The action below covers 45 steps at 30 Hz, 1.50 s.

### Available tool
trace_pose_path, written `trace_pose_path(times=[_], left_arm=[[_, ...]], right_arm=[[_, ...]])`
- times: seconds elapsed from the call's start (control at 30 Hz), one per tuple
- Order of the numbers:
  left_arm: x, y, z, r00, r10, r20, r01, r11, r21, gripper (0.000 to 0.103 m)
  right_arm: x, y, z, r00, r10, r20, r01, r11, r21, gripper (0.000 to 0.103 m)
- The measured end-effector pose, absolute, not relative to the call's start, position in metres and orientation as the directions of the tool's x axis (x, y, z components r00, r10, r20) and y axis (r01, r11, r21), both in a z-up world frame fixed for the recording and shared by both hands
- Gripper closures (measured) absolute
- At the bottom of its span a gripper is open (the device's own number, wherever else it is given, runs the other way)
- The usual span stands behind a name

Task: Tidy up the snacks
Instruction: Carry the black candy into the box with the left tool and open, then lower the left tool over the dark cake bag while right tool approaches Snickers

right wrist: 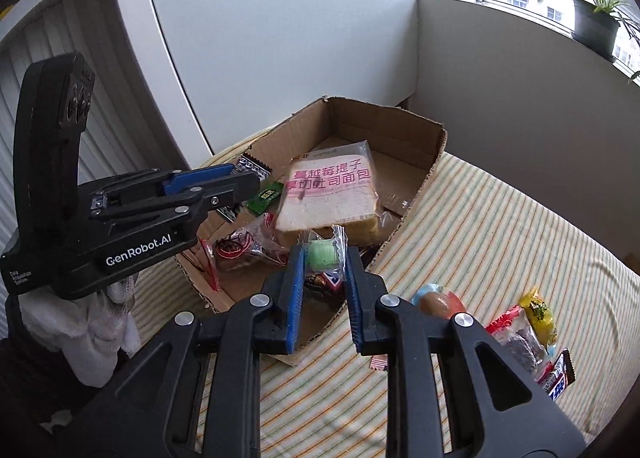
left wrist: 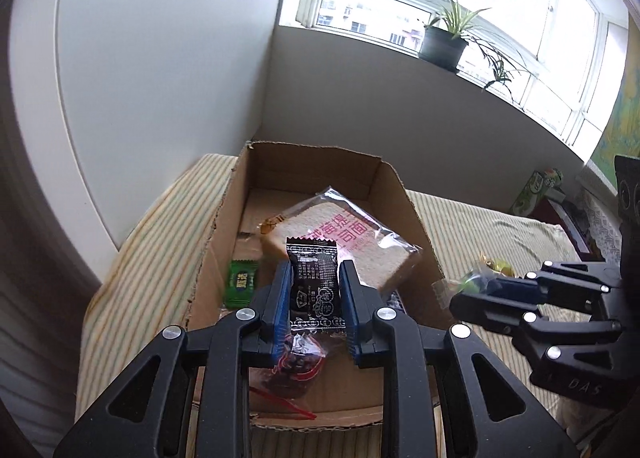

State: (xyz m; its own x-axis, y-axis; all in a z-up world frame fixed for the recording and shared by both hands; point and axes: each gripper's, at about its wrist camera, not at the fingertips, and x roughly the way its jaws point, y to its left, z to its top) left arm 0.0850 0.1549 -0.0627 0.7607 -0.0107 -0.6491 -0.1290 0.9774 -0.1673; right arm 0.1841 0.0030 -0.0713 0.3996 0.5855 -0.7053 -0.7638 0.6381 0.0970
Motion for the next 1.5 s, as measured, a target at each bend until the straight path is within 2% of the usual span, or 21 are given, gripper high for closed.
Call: trace_pose_path(times=[0.03,0.07,0.1,0.17,0.27,0.37,0.47,0.63,0.8,1.07,1.13,1.2,1.33,1.5], left_arm=[[0.084,0.156,-0.062,0.762,-0.01,-0.648,-0.132,0.976,-0.171,0.08],[0.083,0.156,-0.061,0.764,-0.012,-0.645,-0.13,0.977,-0.172,0.076],[0.082,0.155,-0.06,0.766,-0.008,-0.643,-0.13,0.977,-0.168,0.071],[0.082,0.153,-0.059,0.769,-0.002,-0.639,-0.134,0.977,-0.164,0.062],[0.08,0.153,-0.056,0.777,-0.018,-0.629,-0.127,0.975,-0.184,0.062],[0.08,0.146,-0.051,0.787,-0.028,-0.617,-0.114,0.975,-0.189,0.062],[0.08,0.137,-0.045,0.796,-0.053,-0.602,-0.089,0.975,-0.203,0.062],[0.086,0.112,-0.044,0.793,-0.103,-0.6,-0.034,0.977,-0.212,0.062],[0.09,0.082,-0.047,0.778,-0.154,-0.609,0.04,0.98,-0.196,0.062],[0.092,0.046,-0.061,0.728,-0.233,-0.645,0.126,0.97,-0.208,0.062],[0.092,0.035,-0.064,0.718,-0.242,-0.653,0.148,0.969,-0.197,0.062],[0.091,0.024,-0.066,0.708,-0.255,-0.659,0.175,0.967,-0.186,0.062],[0.095,0.004,-0.076,0.666,-0.284,-0.69,0.217,0.958,-0.186,0.062],[0.104,-0.018,-0.088,0.624,-0.3,-0.722,0.246,0.952,-0.182,0.062]], right_arm=[[0.184,0.004,-0.072,0.401,0.582,-0.707,-0.764,0.639,0.093,0.069],[0.184,0.003,-0.072,0.407,0.582,-0.704,-0.76,0.643,0.092,0.056],[0.183,0.0,-0.071,0.412,0.586,-0.698,-0.756,0.647,0.097,0.048],[0.184,-0.009,-0.067,0.415,0.594,-0.689,-0.744,0.657,0.118,0.047],[0.19,-0.03,-0.061,0.422,0.605,-0.675,-0.712,0.682,0.166,0.046],[0.198,-0.059,-0.056,0.451,0.595,-0.665,-0.664,0.722,0.195,0.038],[0.207,-0.091,-0.054,0.497,0.553,-0.669,-0.601,0.775,0.194,0.036],[0.224,-0.142,-0.061,0.551,0.455,-0.699,-0.488,0.856,0.173,0.036],[0.24,-0.177,-0.072,0.548,0.425,-0.72,-0.428,0.882,0.195,0.036],[0.261,-0.193,-0.084,0.475,0.501,-0.724,-0.427,0.85,0.308,0.037],[0.266,-0.191,-0.089,0.458,0.508,-0.73,-0.431,0.845,0.318,0.039],[0.27,-0.193,-0.095,0.445,0.505,-0.74,-0.422,0.847,0.324,0.046],[0.273,-0.195,-0.105,0.424,0.499,-0.756,-0.421,0.848,0.323,0.05],[0.28,-0.187,-0.107,0.365,0.556,-0.746,-0.459,0.805,0.376,0.069]])
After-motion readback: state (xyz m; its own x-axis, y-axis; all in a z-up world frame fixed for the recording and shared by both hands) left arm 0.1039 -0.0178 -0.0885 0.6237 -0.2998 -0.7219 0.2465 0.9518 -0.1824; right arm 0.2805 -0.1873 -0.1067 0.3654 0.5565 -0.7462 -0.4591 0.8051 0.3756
